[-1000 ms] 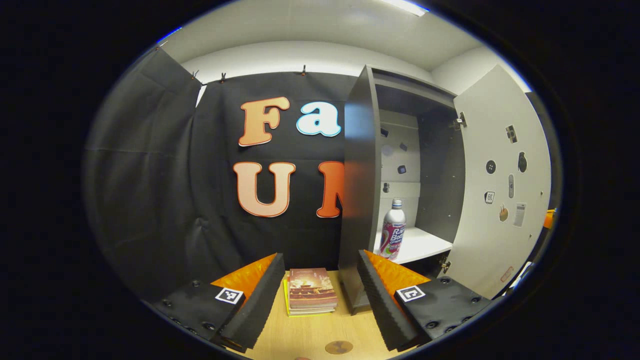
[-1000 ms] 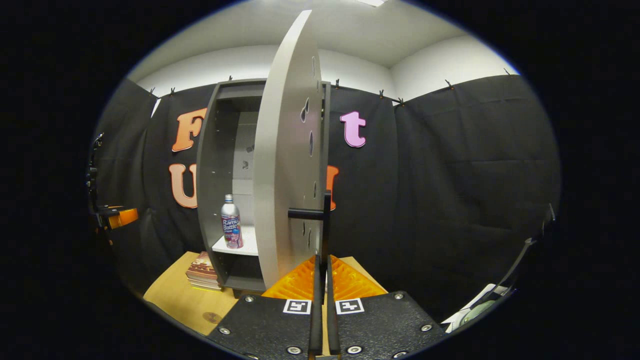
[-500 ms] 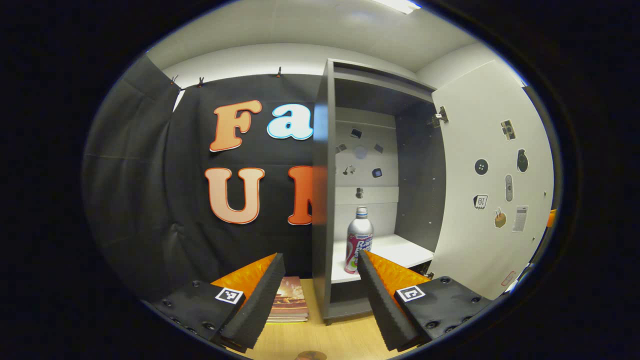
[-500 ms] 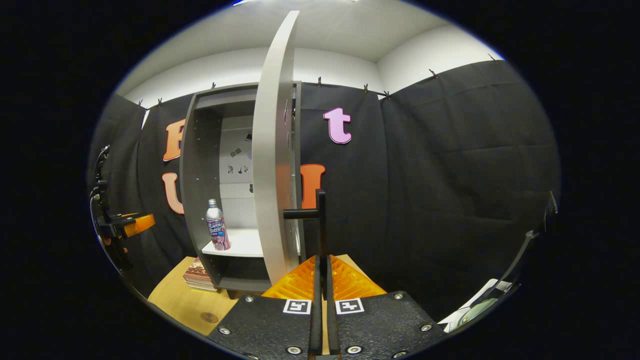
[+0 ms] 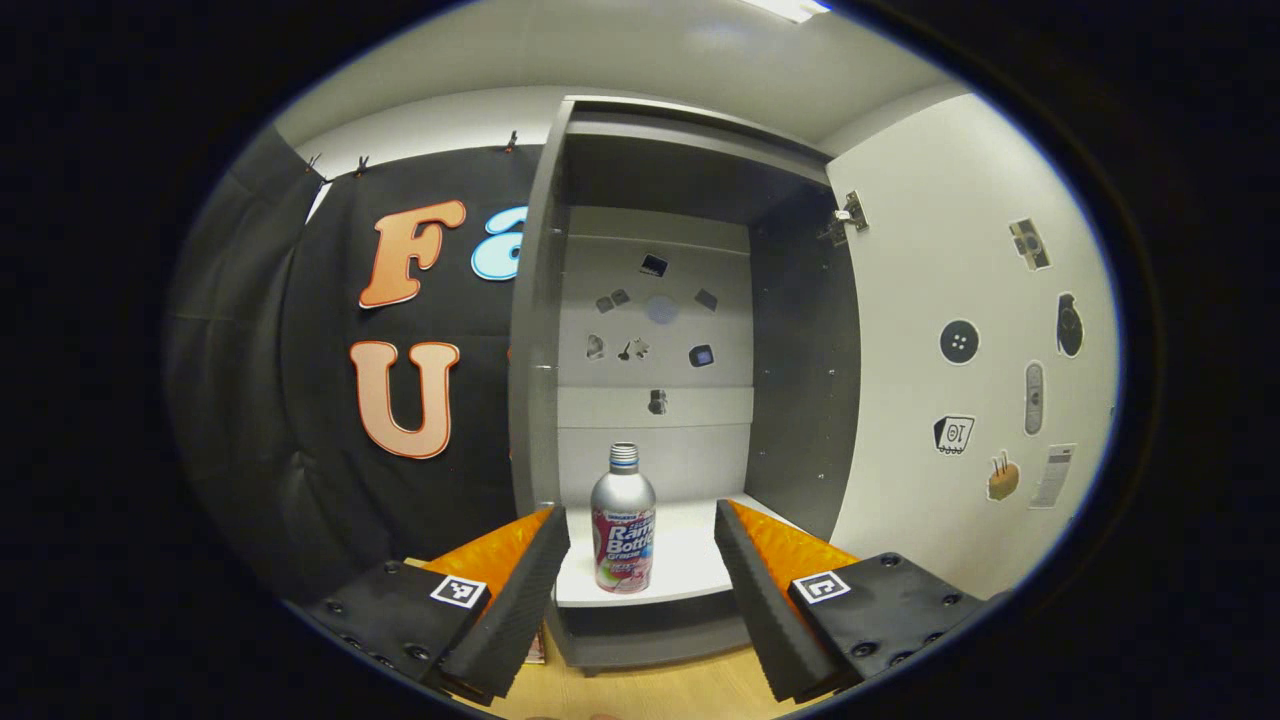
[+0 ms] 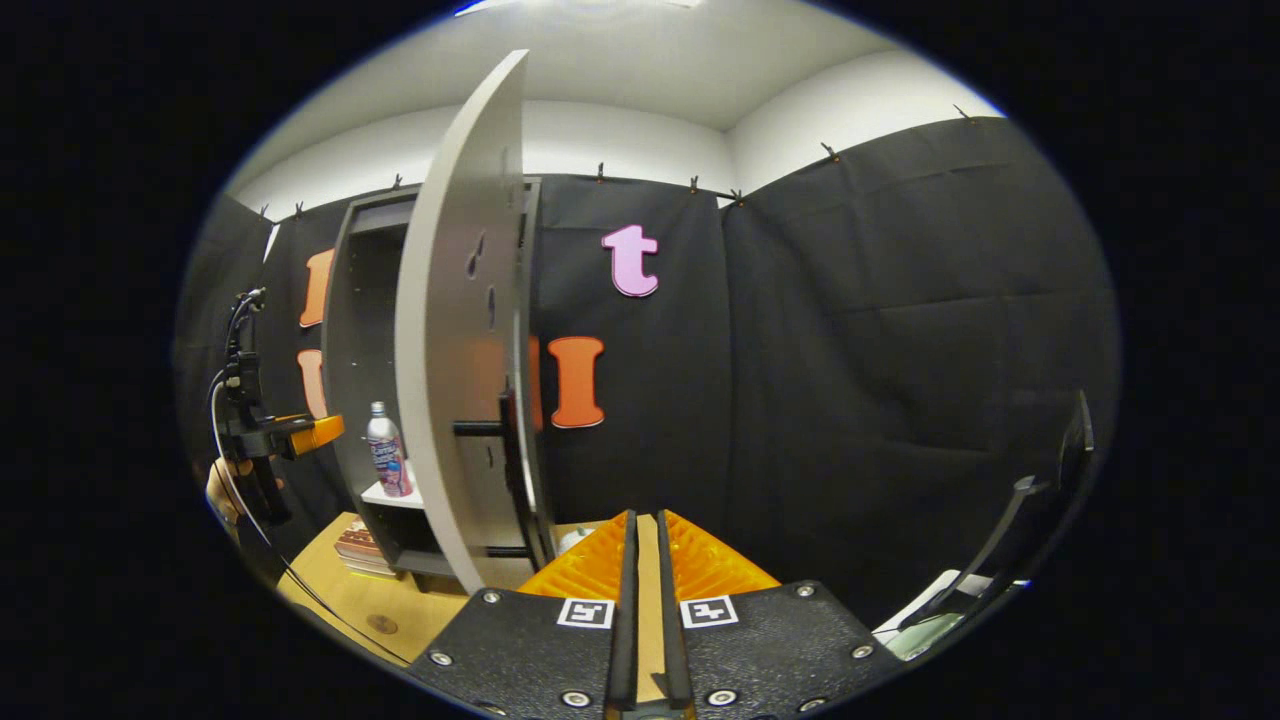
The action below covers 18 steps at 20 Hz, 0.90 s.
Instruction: Open the cabinet door with the right hand, grasp the bottle in the cabinet with the left hand and place it on the coaster, then close the cabinet door with the right hand.
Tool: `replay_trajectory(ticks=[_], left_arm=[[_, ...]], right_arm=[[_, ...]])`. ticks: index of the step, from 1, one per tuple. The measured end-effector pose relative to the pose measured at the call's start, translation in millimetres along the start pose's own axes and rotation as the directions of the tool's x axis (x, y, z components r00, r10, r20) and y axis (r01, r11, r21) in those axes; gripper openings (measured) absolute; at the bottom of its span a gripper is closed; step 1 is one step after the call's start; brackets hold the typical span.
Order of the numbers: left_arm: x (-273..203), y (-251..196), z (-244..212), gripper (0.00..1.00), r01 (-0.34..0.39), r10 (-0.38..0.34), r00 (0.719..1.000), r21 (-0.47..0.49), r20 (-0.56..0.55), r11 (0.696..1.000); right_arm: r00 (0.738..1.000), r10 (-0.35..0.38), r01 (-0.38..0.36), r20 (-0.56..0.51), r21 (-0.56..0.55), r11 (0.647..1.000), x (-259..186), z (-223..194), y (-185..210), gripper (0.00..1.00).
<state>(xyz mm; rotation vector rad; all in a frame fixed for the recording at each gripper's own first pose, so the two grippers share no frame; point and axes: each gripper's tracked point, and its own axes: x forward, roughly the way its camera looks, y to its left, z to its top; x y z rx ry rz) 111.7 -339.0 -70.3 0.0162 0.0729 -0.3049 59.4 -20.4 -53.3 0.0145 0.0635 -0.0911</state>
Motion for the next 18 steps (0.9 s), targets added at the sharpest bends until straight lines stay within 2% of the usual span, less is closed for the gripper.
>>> replay_trajectory(ticks=[1,3,6,7,8,9,10,11,12,16,17,18], left_arm=[[8,-4,-1,0.95,-0.005,0.005,1.0,0.005,-0.004,1.0],[24,-9,-6,0.95,-0.02,0.02,1.0,0.011,-0.011,1.0],[46,-4,-9,0.96,-0.081,0.081,0.997,0.03,-0.008,0.996],[53,-2,-10,0.94,-0.097,0.097,0.995,0.032,-0.006,0.995],[60,-1,-13,0.95,-0.107,0.108,0.994,0.032,-0.004,0.994],[67,1,-17,0.94,-0.117,0.117,0.993,0.032,-0.009,0.993],[74,3,-22,0.95,-0.125,0.126,0.992,0.033,-0.02,0.992],[81,5,-27,0.95,-0.128,0.129,0.991,0.03,-0.028,0.991],[90,5,-31,0.95,-0.127,0.128,0.991,0.022,-0.03,0.992],[112,16,-45,0.96,-0.163,0.164,0.986,0.041,-0.041,0.986],[117,20,-47,0.96,-0.175,0.177,0.983,0.053,-0.042,0.983],[122,24,-50,0.96,-0.185,0.188,0.981,0.061,-0.04,0.981]], right_arm=[[1.0,-0.015,0.015,-0.006,-0.008,1.0,1,-2,-10,0.16],[0.999,-0.037,0.037,-0.012,-0.022,0.999,7,-6,-29,0.12],[0.998,-0.068,0.067,-0.011,-0.041,0.997,13,-7,-51,0.38],[0.997,-0.073,0.072,-0.01,-0.043,0.996,16,-8,-57,0.42],[0.997,-0.076,0.075,-0.013,-0.044,0.996,17,-9,-61,0.58],[0.997,-0.078,0.077,-0.016,-0.045,0.996,20,-10,-65,0.55],[0.996,-0.083,0.082,-0.021,-0.045,0.996,24,-11,-70,0.69],[0.996,-0.088,0.087,-0.025,-0.044,0.995,29,-13,-71,0.67],[0.996,-0.09,0.089,-0.026,-0.041,0.995,33,-13,-72,0.78],[0.996,-0.087,0.086,-0.032,-0.031,0.996,54,-15,-75,0.88],[0.996,-0.088,0.087,-0.034,-0.032,0.996,59,-16,-76,0.86],[0.996,-0.086,0.085,-0.037,-0.031,0.996,62,-17,-76,0.92]])
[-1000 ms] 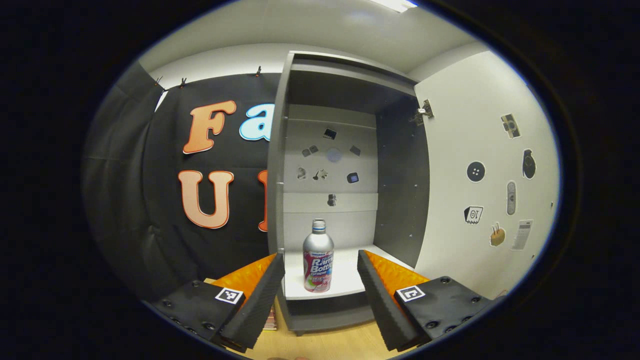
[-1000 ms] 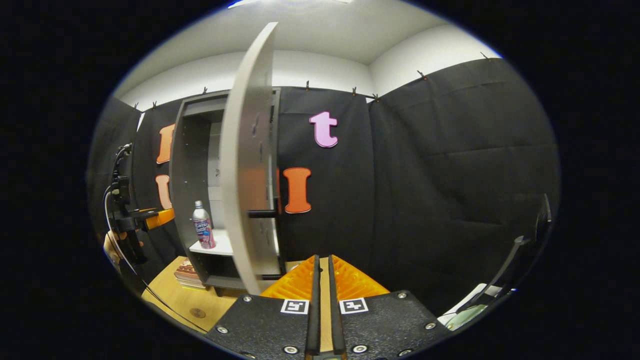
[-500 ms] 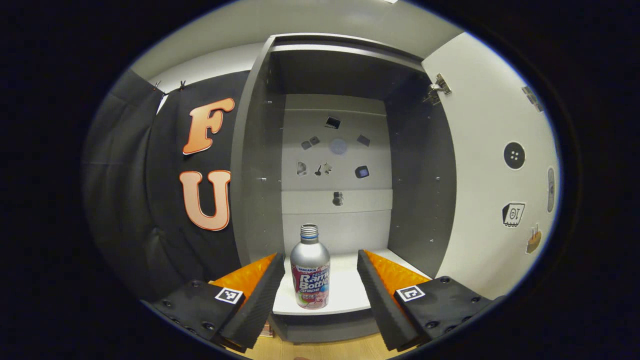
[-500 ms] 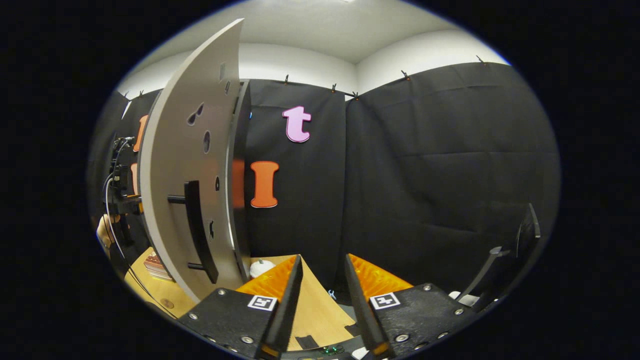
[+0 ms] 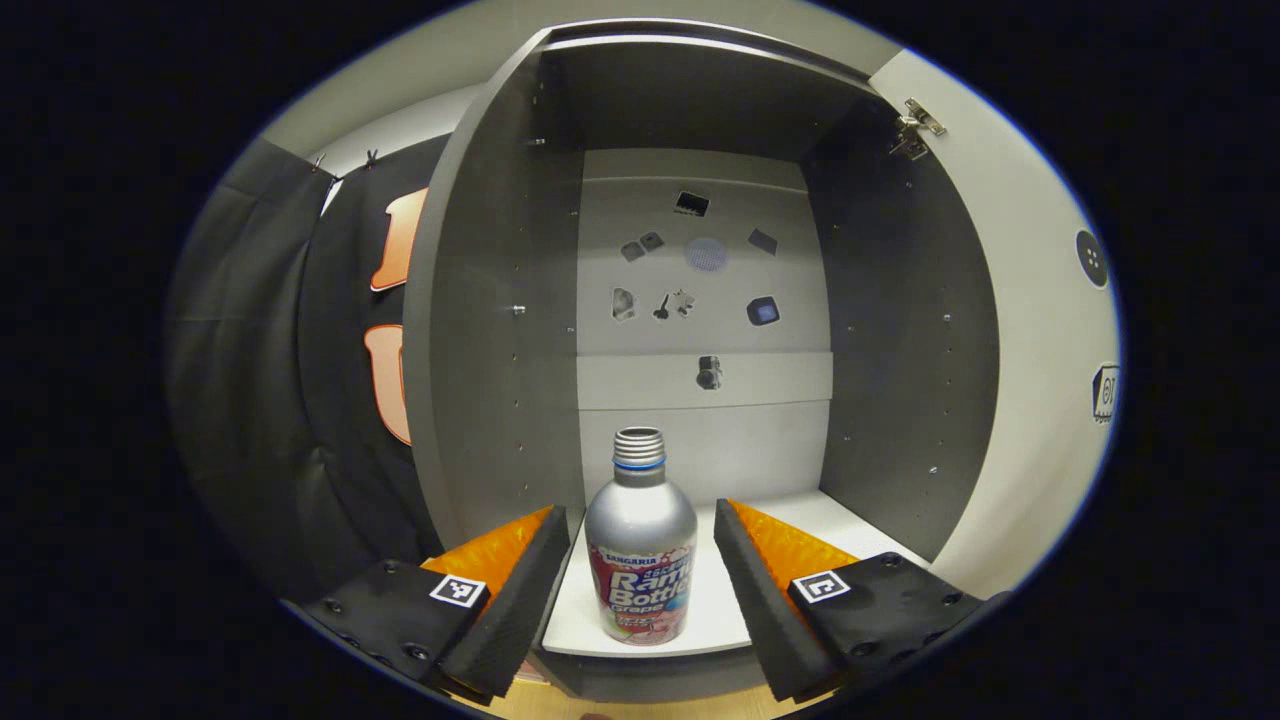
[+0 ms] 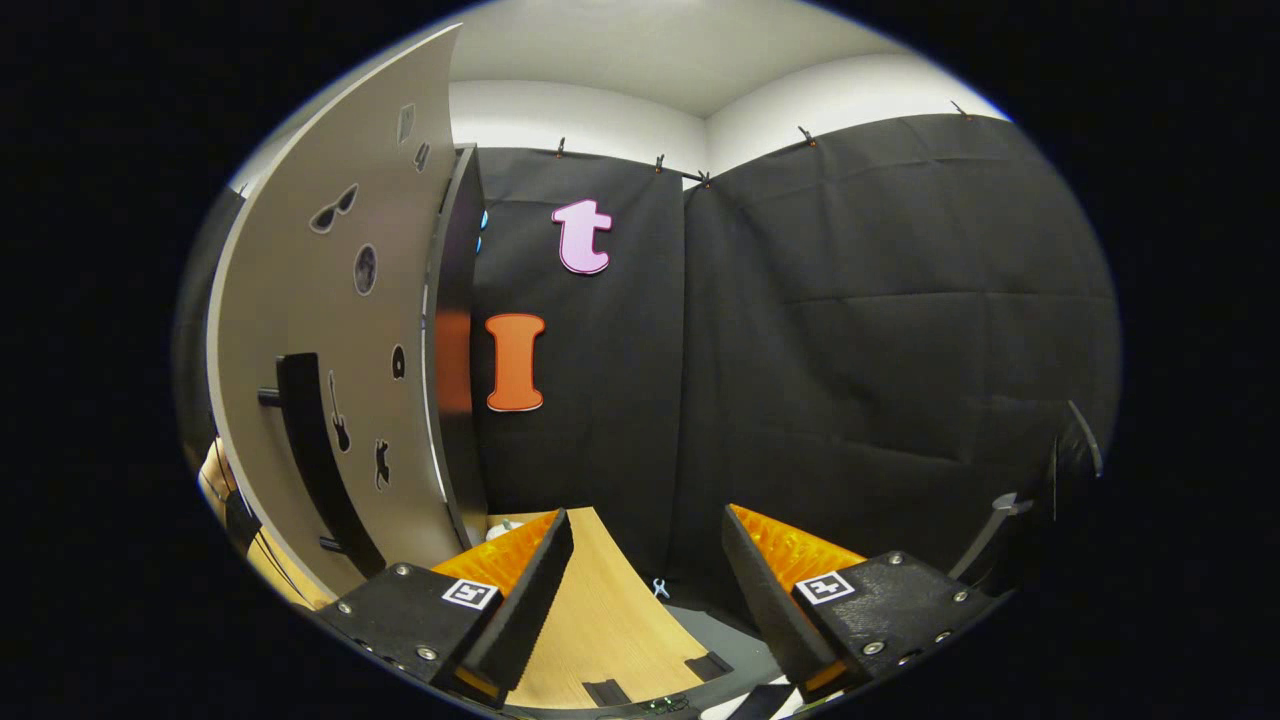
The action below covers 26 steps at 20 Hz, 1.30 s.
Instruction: Open the cabinet door with the right hand, grasp the bottle in the cabinet with the left hand and place it on the coaster, then close the cabinet door with the right hand.
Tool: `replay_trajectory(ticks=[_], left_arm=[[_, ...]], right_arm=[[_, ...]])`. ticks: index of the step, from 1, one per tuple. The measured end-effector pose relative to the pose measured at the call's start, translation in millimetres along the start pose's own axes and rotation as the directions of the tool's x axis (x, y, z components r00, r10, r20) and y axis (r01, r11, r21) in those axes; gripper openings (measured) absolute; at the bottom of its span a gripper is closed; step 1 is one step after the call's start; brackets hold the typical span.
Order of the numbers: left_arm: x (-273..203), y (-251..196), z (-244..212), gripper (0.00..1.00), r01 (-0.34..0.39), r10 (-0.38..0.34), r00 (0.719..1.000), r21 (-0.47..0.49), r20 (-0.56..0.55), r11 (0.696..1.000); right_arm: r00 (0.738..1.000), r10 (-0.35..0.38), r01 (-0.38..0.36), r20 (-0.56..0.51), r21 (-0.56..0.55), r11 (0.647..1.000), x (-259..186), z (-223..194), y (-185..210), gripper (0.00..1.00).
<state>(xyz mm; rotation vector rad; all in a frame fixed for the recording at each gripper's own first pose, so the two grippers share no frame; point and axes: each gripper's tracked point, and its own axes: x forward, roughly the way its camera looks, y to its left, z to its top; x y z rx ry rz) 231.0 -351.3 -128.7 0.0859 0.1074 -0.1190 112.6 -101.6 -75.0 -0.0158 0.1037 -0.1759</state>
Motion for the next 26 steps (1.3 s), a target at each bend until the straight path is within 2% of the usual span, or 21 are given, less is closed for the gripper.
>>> replay_trajectory(ticks=[1,2,3,9,11,14,19,26], left_arm=[[5,1,-2,0.96,-0.007,0.007,1.0,0.003,0.0,1.0],[9,1,-5,0.95,-0.006,0.006,1.0,-0.002,-0.005,1.0],[11,-2,-8,0.95,0.004,-0.004,1.0,-0.01,-0.011,1.0],[27,-6,-26,0.95,0.011,-0.012,0.999,-0.018,-0.053,1.0],[30,-6,-29,0.88,0.006,-0.007,0.998,-0.016,-0.055,1.0],[27,-10,-27,0.86,0.02,-0.021,0.998,-0.023,-0.057,1.0],[3,-12,-8,0.86,0.054,-0.054,0.998,-0.018,-0.023,0.998],[-62,6,16,0.85,0.088,-0.087,0.996,-0.019,0.029,0.996]], right_arm=[[1.0,0.003,-0.003,-0.003,0.002,1.0,3,-2,0,0.93],[1.0,0.004,-0.004,-0.007,0.005,1.0,5,-4,0,0.98],[1.0,0.002,-0.002,-0.011,0.005,1.0,8,-6,0,0.93],[1.0,-0.012,0.012,-0.016,0.01,1.0,14,-12,-8,0.93],[1.0,-0.02,0.02,-0.013,0.01,1.0,16,-12,-11,0.93],[1.0,-0.023,0.024,-0.014,0.019,1.0,18,-14,-11,0.93],[1.0,-0.011,0.011,-0.014,0.021,1.0,21,-16,-5,0.93],[0.999,0.033,-0.033,-0.004,0.031,0.999,22,-14,15,0.93]])
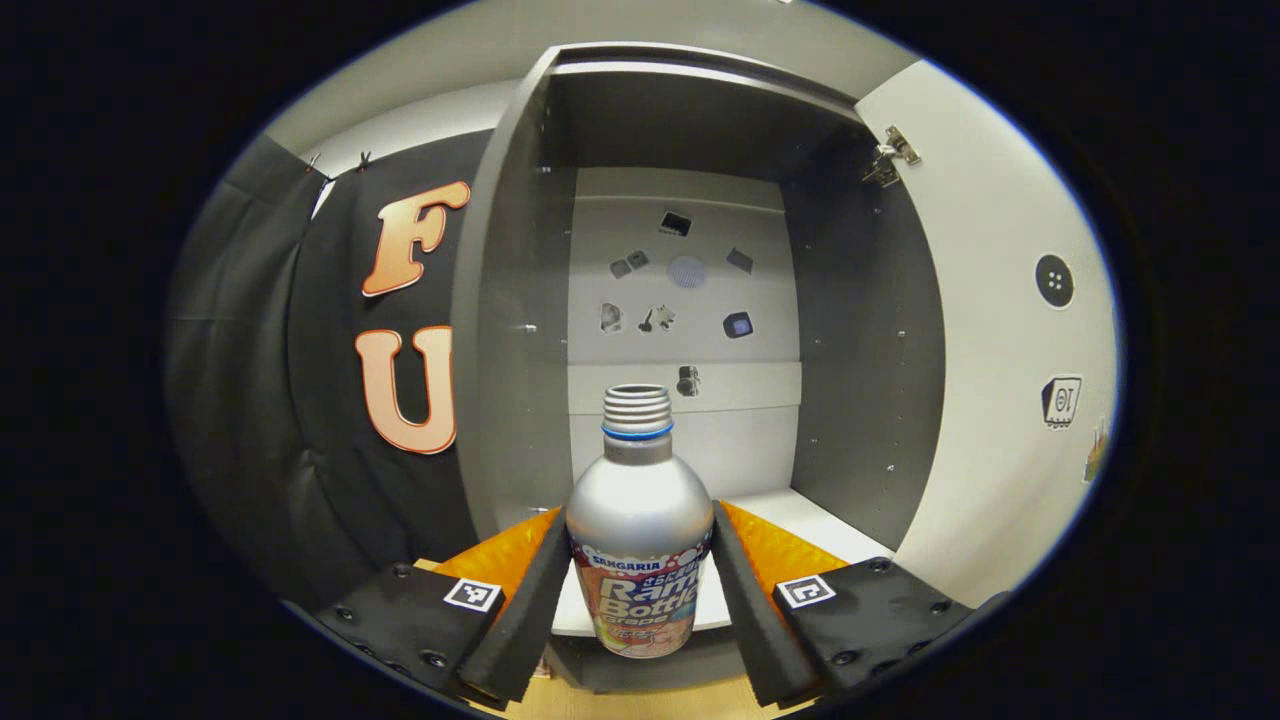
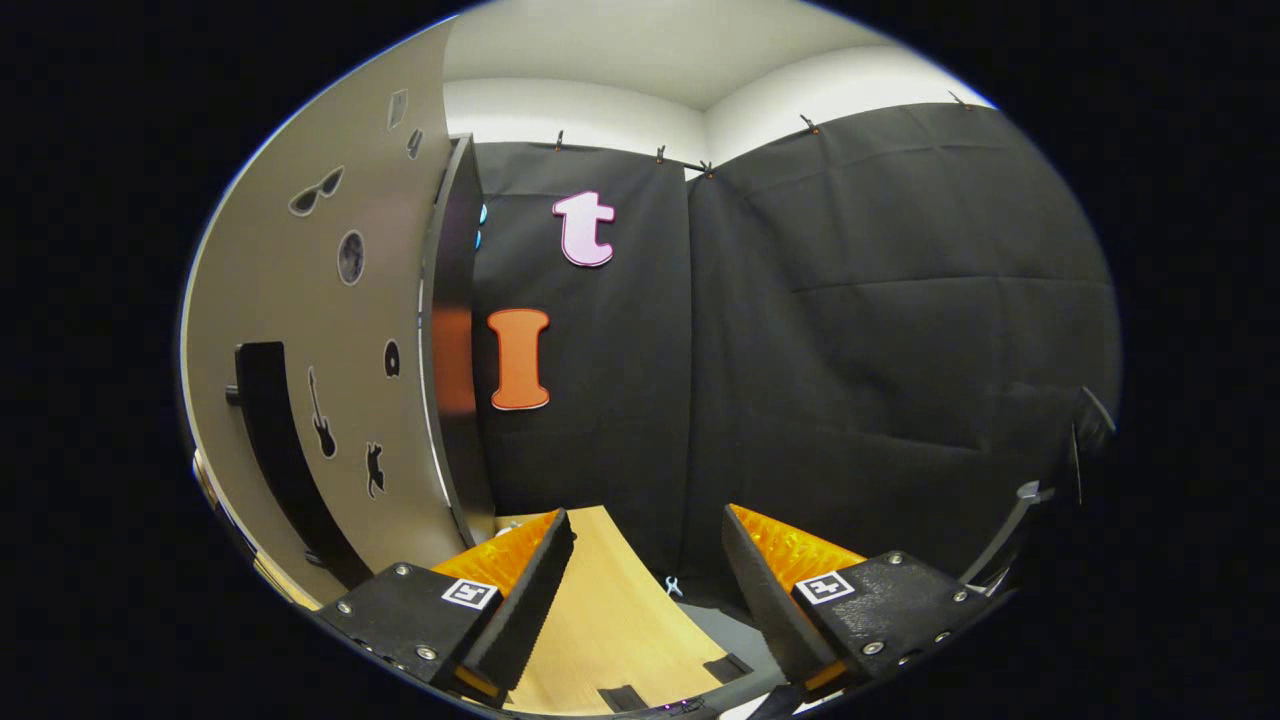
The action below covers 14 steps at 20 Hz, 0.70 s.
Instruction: Open the cabinet door with the right hand, grasp the bottle in the cabinet with the left hand and place it on the coaster, then close the cabinet door with the right hand.
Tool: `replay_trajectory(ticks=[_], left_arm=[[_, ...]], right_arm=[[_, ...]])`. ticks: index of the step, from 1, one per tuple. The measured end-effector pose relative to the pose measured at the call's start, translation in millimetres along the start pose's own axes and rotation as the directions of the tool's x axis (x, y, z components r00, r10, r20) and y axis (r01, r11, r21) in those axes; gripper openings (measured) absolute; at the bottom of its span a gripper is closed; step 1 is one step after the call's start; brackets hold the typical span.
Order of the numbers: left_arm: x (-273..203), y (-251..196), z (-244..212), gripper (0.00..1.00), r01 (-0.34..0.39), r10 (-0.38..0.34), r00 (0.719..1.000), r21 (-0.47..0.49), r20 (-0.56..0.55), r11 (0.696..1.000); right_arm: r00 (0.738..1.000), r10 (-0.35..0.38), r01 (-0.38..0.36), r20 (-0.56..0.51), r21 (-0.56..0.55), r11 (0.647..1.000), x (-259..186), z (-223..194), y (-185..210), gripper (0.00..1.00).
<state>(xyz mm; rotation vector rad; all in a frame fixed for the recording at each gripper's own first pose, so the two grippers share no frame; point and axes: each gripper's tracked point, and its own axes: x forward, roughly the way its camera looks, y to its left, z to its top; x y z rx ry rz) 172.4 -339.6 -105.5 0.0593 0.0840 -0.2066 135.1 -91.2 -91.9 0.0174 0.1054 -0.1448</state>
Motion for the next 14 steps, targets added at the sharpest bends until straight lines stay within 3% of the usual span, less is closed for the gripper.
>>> replay_trajectory(ticks=[2,4,7,10,11,14], left_arm=[[-19,15,2,0.85,-0.018,0.018,1.0,0.017,0.014,1.0],[-39,36,1,0.85,-0.057,0.056,0.998,0.043,0.022,0.997],[-66,62,-13,0.84,-0.098,0.098,0.995,0.056,0.009,0.994],[-85,85,-34,0.84,-0.125,0.126,0.992,0.081,-0.011,0.989],[-92,91,-43,0.84,-0.132,0.134,0.991,0.083,-0.018,0.988],[-106,98,-67,0.85,-0.124,0.126,0.991,0.044,-0.04,0.991]], right_arm=[[1.0,0.017,-0.017,0.001,0.001,1.0,2,0,6,0.88],[0.999,0.033,-0.033,-0.003,0.004,0.999,5,0,13,0.93],[0.998,0.056,-0.056,-0.01,0.017,0.998,9,-4,25,0.88],[0.997,0.08,-0.079,-0.022,0.018,0.997,11,-3,34,0.97],[0.996,0.085,-0.085,-0.022,0.013,0.996,12,-2,36,0.93],[0.995,0.093,-0.093,-0.028,-0.002,0.996,10,-4,47,0.93]])
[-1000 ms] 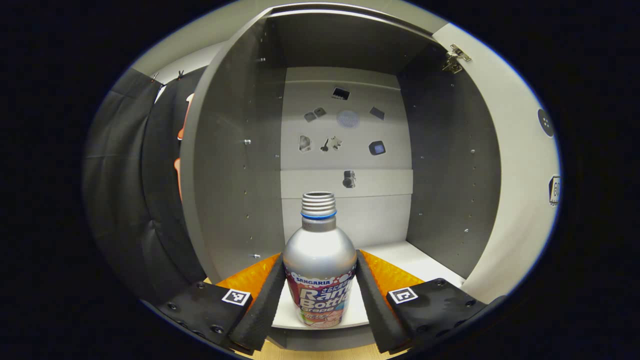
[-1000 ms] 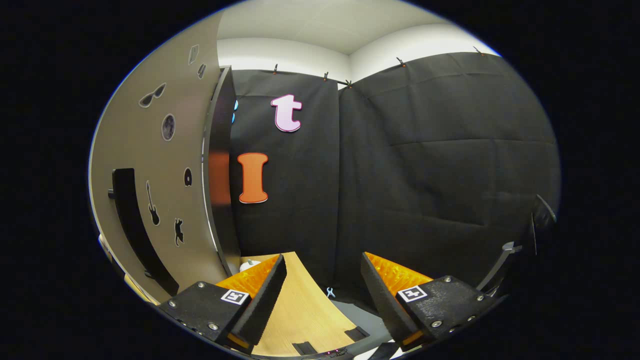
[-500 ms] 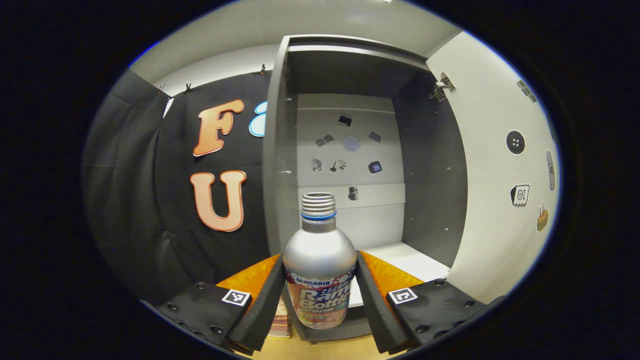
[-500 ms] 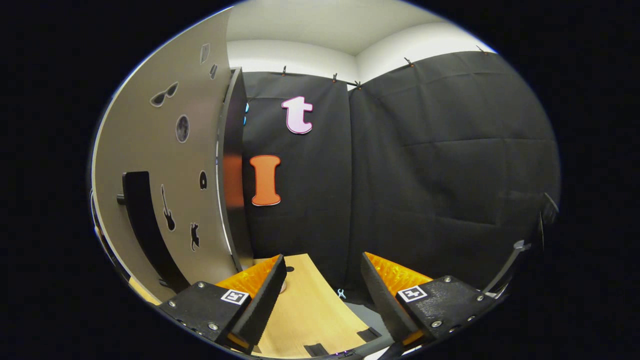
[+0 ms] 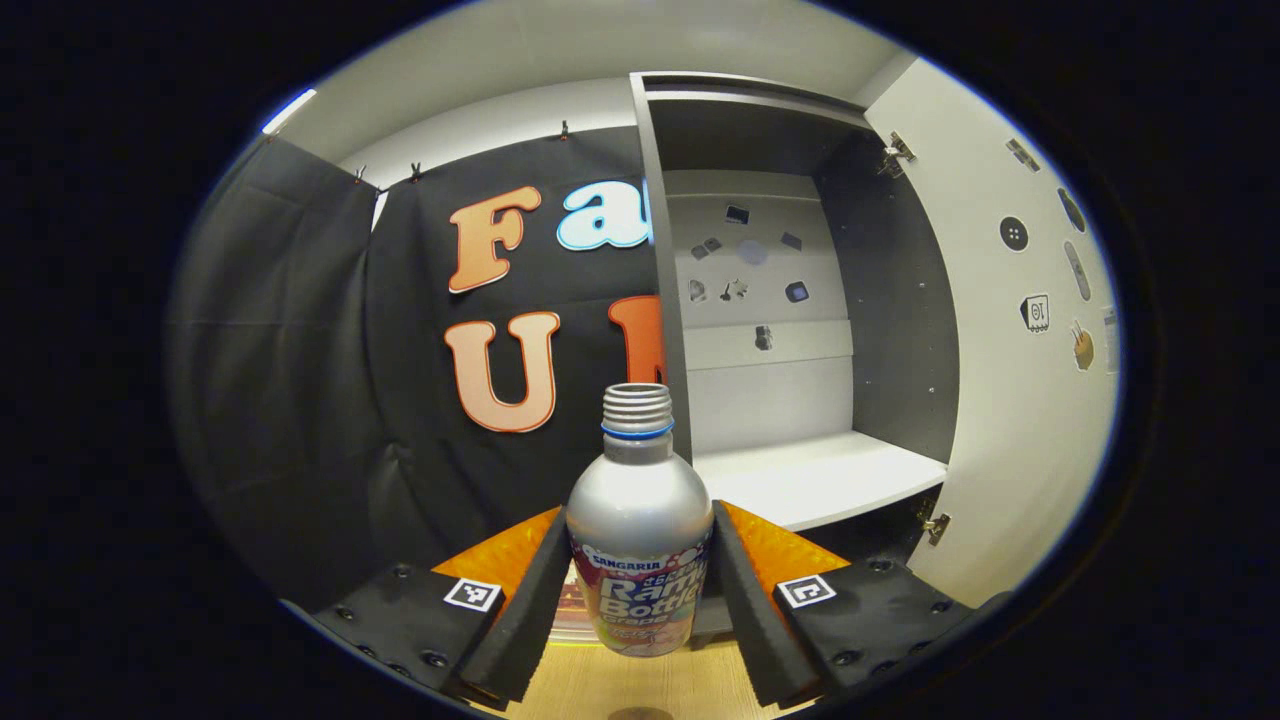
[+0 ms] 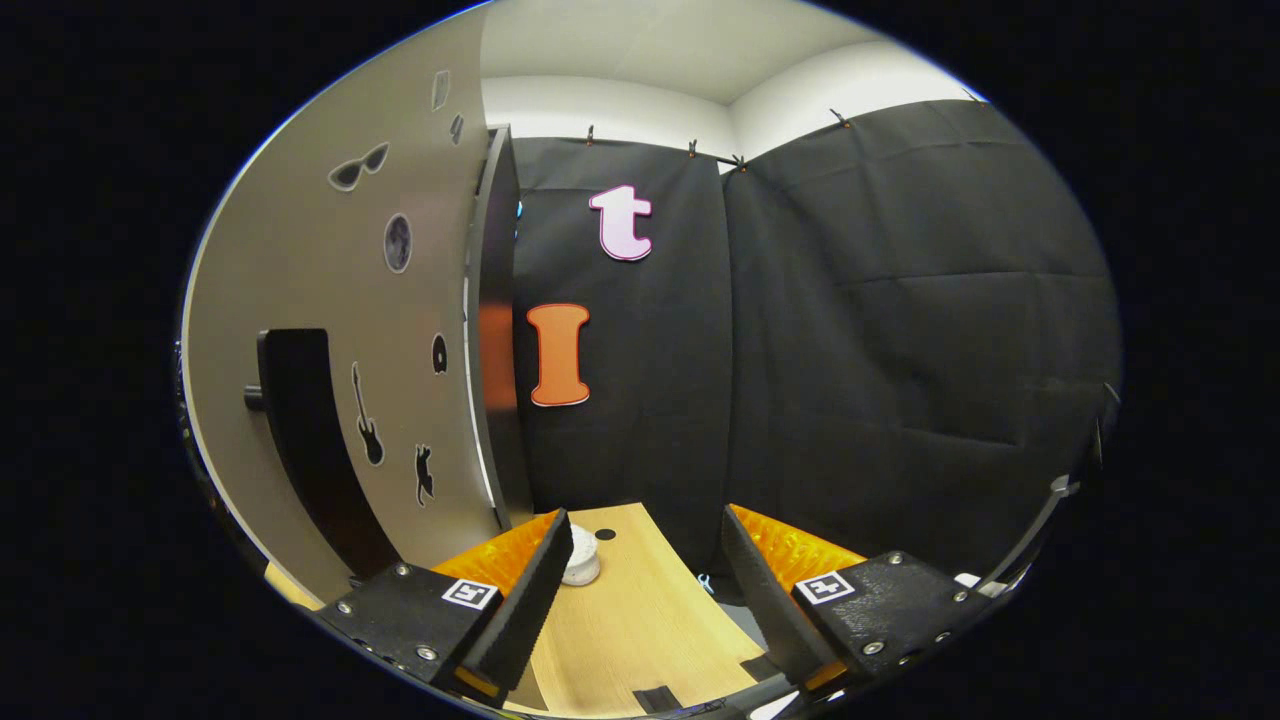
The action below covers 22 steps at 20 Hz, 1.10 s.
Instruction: Open the cabinet door with the right hand, grasp the bottle in the cabinet with the left hand and place it on the coaster, then close the cabinet door with the right hand.
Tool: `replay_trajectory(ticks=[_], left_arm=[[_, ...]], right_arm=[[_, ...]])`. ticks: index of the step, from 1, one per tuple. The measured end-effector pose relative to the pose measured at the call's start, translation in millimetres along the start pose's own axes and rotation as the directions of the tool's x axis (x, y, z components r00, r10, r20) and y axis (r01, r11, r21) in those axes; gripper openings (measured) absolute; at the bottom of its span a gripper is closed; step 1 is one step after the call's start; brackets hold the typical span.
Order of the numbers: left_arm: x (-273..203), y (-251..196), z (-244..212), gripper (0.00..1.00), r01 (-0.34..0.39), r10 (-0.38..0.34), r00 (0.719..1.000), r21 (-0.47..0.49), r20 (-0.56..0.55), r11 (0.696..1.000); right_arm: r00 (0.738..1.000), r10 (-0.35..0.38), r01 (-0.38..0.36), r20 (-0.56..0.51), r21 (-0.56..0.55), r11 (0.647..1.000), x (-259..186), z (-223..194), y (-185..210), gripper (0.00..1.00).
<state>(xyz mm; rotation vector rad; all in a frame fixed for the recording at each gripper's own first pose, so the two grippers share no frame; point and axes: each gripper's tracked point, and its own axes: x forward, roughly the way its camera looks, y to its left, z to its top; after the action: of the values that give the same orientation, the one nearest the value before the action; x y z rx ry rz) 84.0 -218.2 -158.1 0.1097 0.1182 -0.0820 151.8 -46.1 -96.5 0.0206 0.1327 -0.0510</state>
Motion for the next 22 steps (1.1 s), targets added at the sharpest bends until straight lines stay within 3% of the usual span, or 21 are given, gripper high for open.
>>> replay_trajectory(ticks=[5,6,7,9,10,14,15,16,19,20,22], left_arm=[[-23,22,-40,0.85,-0.034,0.033,0.999,-0.04,-0.031,0.999],[-26,24,-48,0.84,-0.037,0.036,0.999,-0.048,-0.034,0.998],[-29,26,-57,0.87,-0.04,0.038,0.999,-0.054,-0.039,0.998],[-34,30,-73,0.86,-0.046,0.044,0.998,-0.066,-0.039,0.997],[-37,31,-81,0.86,-0.047,0.045,0.998,-0.07,-0.037,0.996],[-41,27,-127,0.86,-0.044,0.041,0.997,-0.061,-0.062,0.997],[-42,25,-139,0.86,-0.041,0.037,0.997,-0.057,-0.074,0.998],[-41,22,-152,0.86,-0.034,0.03,0.996,-0.056,-0.081,0.998],[-38,20,-188,0.85,-0.039,0.03,0.993,-0.082,-0.11,0.996],[-37,19,-201,0.85,-0.043,0.031,0.992,-0.096,-0.124,0.994],[-36,18,-227,0.86,-0.053,0.035,0.986,-0.109,-0.163,0.993]], right_arm=[[1.0,-0.001,0.001,-0.001,-0.003,1.0,-6,2,3,0.93],[1.0,-0.004,0.004,-0.003,0.001,1.0,-8,2,3,0.88],[1.0,-0.007,0.007,-0.007,0.005,1.0,-9,2,2,0.93],[1.0,-0.014,0.014,-0.011,0.011,1.0,-12,0,-1,0.88],[1.0,-0.018,0.018,-0.01,0.01,1.0,-14,1,-1,0.93],[0.999,-0.029,0.029,-0.016,0.009,1.0,-19,1,-2,0.92],[0.999,-0.032,0.032,-0.019,0.011,0.999,-20,-1,-2,0.97],[0.999,-0.035,0.035,-0.023,0.013,0.999,-23,-2,-2,0.88],[0.998,-0.05,0.05,-0.033,0.013,0.999,-27,-3,-5,0.88],[0.998,-0.055,0.055,-0.033,0.012,0.998,-30,-3,-6,0.98],[0.997,-0.063,0.063,-0.033,0.012,0.998,-31,-1,-6,0.98]])
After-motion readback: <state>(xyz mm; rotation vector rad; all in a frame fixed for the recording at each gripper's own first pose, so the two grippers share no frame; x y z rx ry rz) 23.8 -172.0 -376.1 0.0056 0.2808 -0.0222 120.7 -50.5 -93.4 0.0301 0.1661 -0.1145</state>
